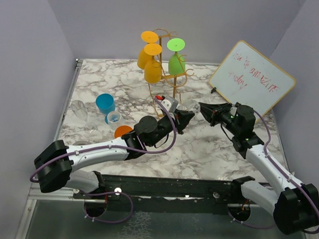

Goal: Place the wine glass upside down on the wine glass rack

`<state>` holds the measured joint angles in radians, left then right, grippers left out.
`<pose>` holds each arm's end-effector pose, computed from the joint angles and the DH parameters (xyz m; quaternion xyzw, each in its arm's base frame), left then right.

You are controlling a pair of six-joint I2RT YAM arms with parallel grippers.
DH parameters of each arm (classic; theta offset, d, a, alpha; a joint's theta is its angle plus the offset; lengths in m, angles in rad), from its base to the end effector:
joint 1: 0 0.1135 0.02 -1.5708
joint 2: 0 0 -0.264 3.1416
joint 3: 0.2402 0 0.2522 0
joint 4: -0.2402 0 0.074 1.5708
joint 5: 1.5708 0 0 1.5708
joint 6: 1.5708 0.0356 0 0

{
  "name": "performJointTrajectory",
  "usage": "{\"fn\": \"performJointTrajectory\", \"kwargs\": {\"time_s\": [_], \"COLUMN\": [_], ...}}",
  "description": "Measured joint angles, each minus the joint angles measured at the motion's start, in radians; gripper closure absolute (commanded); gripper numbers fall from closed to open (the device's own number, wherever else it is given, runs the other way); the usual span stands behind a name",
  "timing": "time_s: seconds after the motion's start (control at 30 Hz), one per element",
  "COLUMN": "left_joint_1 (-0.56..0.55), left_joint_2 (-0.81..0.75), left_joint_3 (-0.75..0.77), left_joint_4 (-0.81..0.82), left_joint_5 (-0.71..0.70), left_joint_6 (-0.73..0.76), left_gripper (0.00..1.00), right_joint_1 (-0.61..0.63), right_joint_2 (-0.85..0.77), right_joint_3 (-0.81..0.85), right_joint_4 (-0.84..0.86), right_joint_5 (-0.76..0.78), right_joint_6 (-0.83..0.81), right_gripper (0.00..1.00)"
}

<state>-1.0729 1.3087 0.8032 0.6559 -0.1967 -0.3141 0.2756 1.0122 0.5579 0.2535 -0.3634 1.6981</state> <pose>0.1507 -0.2626 0.3187 0.1712 0.6303 -0.4331 0.6212 0.2195 0.0752 0.2624 0.4106 0.6516 0.5963 0.2263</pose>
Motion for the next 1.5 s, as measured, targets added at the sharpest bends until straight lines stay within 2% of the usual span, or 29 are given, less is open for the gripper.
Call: {"fn": "performJointTrajectory", "kwargs": {"time_s": [0.07, 0.2, 0.23, 0.27, 0.3, 0.33, 0.4, 0.6, 0.73, 0.9, 1.07, 1.27, 1.37, 1.5], "left_joint_1": [0.0, 0.0, 0.0, 0.0, 0.0, 0.0, -0.002, -0.003, -0.003, -0.003, -0.003, -0.003, -0.003, -0.003], "left_joint_2": [-0.003, -0.007, -0.009, -0.01, -0.011, -0.012, -0.018, -0.084, -0.195, -0.347, -0.464, -0.453, -0.438, -0.452], "left_joint_3": [-0.001, -0.005, -0.006, -0.007, -0.01, -0.013, -0.025, -0.083, -0.15, -0.185, -0.141, 0.087, 0.175, 0.19], "left_joint_4": [-0.001, 0.0, 0.0, 0.0, 0.0, 0.0, 0.0, 0.0, -0.001, -0.04, -0.218, -0.536, -0.64, -0.711], "left_joint_5": [0.0, 0.0, 0.0, 0.0, 0.0, 0.0, 0.002, -0.004, -0.031, -0.072, -0.136, -0.265, -0.359, -0.467], "left_joint_6": [0.0, -0.004, -0.006, -0.008, -0.008, -0.011, -0.021, -0.055, -0.067, -0.068, -0.05, 0.008, 0.039, 0.084], "left_gripper": [1.0, 0.99, 0.93, 0.83, 0.78, 0.65, 0.5, 0.22, 0.1, 0.03, 0.01, 0.01, 0.01, 0.01], "right_joint_1": [-0.001, -0.002, -0.002, -0.002, -0.002, -0.002, 0.0, 0.007, 0.007, 0.008, 0.008, 0.011, 0.011, 0.013], "right_joint_2": [0.0, 0.0, 0.0, 0.0, -0.001, -0.002, -0.008, -0.04, -0.06, -0.1, -0.126, -0.095, -0.066, 0.009], "right_joint_3": [0.0, 0.002, 0.002, 0.002, 0.002, 0.002, 0.005, 0.014, 0.014, 0.014, 0.034, 0.136, 0.179, 0.253], "right_joint_4": [0.003, 0.013, 0.015, 0.015, 0.015, 0.016, 0.015, 0.018, 0.035, 0.071, 0.134, 0.151, 0.156, 0.145], "right_joint_5": [0.003, 0.005, 0.005, 0.005, 0.006, 0.008, 0.011, 0.063, 0.106, 0.138, 0.127, 0.089, 0.093, 0.129], "right_joint_6": [0.01, 0.011, 0.009, 0.005, -0.002, -0.013, -0.053, -0.218, -0.359, -0.59, -0.848, -1.121, -1.225, -1.34], "right_gripper": [0.99, 0.99, 0.99, 0.99, 0.99, 0.99, 0.99, 0.99, 0.99, 0.99, 0.99, 0.99, 0.99, 0.99]}}
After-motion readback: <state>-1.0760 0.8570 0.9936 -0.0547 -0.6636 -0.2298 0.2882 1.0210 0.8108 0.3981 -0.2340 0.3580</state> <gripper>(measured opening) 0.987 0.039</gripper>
